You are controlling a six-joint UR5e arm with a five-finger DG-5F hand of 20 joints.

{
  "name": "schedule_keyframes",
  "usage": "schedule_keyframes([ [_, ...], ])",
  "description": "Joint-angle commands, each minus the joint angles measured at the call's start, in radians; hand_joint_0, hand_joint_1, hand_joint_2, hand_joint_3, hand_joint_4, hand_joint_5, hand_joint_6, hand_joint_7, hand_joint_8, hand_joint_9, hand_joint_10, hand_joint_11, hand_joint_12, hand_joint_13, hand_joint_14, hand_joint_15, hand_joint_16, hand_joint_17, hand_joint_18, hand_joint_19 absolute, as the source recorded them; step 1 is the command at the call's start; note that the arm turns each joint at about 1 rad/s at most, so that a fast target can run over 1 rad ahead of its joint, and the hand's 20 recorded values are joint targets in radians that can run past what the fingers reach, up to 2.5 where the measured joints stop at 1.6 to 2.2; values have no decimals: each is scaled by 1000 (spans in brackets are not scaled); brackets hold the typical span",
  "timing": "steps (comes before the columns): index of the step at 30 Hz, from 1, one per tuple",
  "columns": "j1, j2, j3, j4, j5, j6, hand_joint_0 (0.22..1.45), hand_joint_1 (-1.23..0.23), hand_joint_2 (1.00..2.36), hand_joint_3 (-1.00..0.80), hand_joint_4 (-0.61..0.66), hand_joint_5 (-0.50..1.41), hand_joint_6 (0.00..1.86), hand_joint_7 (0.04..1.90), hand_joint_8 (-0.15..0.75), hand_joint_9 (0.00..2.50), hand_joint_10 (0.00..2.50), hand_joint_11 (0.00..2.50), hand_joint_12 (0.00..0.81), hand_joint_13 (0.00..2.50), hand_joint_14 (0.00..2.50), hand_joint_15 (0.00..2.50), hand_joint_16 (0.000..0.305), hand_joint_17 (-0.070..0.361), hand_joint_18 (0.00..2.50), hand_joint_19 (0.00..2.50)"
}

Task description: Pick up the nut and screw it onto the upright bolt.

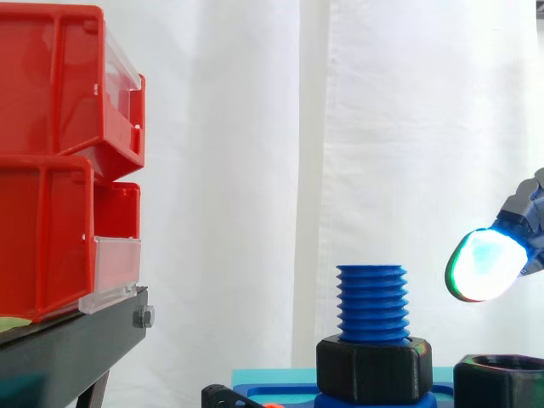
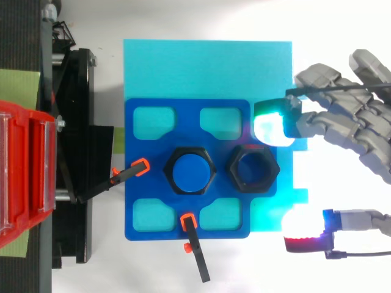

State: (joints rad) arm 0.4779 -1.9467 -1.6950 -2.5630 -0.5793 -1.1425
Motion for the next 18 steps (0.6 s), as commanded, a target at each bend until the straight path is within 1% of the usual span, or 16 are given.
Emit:
schedule_keyframes([
  [1, -2, -20, 1, 26, 16, -34, 437, -722, 1000, -500, 205, -275, 502, 691, 279, 193, 0, 0, 367, 43, 0, 0, 46, 104, 0, 0],
  [4, -2, -20, 1, 26, 16, -34, 439, -717, 1000, -500, 204, -275, 502, 688, 278, 193, 0, 0, 364, 46, 0, 0, 46, 103, 0, 0],
  [5, -2, -25, 1, 58, 18, -36, 439, -717, 1000, -500, 204, -275, 502, 688, 278, 193, 0, 0, 364, 49, 0, 0, 46, 103, 0, 0],
  [10, -4, -25, 0, 58, 18, -37, 439, -715, 1000, -500, 203, -274, 502, 688, 277, 196, 0, 0, 359, 57, 0, 0, 46, 102, 0, 0],
  [13, -12, -35, 0, 58, 16, -43, 440, -715, 1000, -500, 203, -274, 502, 688, 278, 202, 0, 0, 358, 67, 0, 0, 46, 103, 0, 0],
  [18, -13, -35, 0, 63, 18, -45, 441, -715, 1000, -500, 204, -273, 502, 688, 281, 209, 0, 0, 362, 75, 0, 0, 46, 103, 0, 0],
])
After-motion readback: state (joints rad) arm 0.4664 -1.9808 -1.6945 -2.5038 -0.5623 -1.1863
